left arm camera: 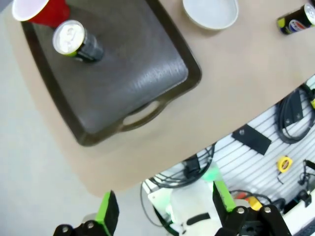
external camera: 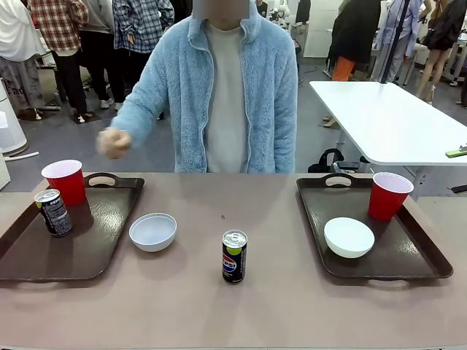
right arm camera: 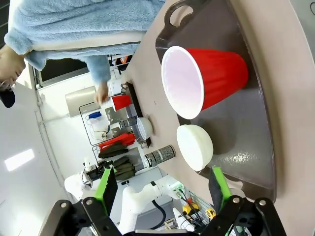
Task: Prepare tableware on both trays.
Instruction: Pick up a Picnic Bowl from the table and place it on a Handle tray.
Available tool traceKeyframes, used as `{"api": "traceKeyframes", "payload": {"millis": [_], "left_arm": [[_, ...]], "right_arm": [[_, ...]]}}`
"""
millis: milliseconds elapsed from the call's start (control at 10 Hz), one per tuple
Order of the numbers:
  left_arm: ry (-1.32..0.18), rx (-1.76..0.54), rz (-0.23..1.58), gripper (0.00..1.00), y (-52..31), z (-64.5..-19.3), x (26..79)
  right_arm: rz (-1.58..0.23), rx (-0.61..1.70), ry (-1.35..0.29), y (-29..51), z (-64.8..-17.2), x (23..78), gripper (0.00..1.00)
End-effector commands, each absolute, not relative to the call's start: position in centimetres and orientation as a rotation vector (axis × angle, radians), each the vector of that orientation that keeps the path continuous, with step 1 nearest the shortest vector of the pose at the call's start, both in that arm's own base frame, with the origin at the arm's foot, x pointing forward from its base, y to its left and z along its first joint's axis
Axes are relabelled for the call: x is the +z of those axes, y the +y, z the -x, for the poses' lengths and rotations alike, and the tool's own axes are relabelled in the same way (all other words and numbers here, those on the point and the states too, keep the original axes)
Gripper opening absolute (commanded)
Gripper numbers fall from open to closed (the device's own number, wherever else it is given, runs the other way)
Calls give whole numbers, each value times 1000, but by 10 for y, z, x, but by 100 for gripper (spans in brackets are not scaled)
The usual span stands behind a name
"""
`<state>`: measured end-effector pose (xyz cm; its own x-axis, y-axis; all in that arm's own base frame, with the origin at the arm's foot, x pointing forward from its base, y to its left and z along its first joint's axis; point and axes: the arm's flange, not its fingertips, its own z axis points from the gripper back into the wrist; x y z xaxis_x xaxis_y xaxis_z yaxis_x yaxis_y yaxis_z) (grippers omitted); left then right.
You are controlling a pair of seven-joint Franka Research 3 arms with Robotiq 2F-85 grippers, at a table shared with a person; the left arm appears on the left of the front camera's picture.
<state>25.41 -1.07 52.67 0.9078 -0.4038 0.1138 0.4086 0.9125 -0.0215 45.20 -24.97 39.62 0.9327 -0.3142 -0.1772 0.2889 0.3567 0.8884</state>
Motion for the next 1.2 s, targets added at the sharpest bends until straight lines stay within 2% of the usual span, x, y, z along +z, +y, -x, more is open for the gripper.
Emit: {"api": "traceKeyframes", "payload": {"millis": [0,500,900,1100], "left_arm": [[-155,-363,-10,100,-19,-264,514],[-120,-228,-26,100,-117,-358,478],[-176,-111,54,100,-164,-395,446],[-152,-110,98,100,-175,-408,434]], "right_arm": [[-1145,-389,-31,-250,-453,396,97],[-1145,-389,-31,-250,-453,396,97],[-1145,-389,-31,-250,-453,396,97],[-1145,-389,-31,-250,-453,396,97]]}}
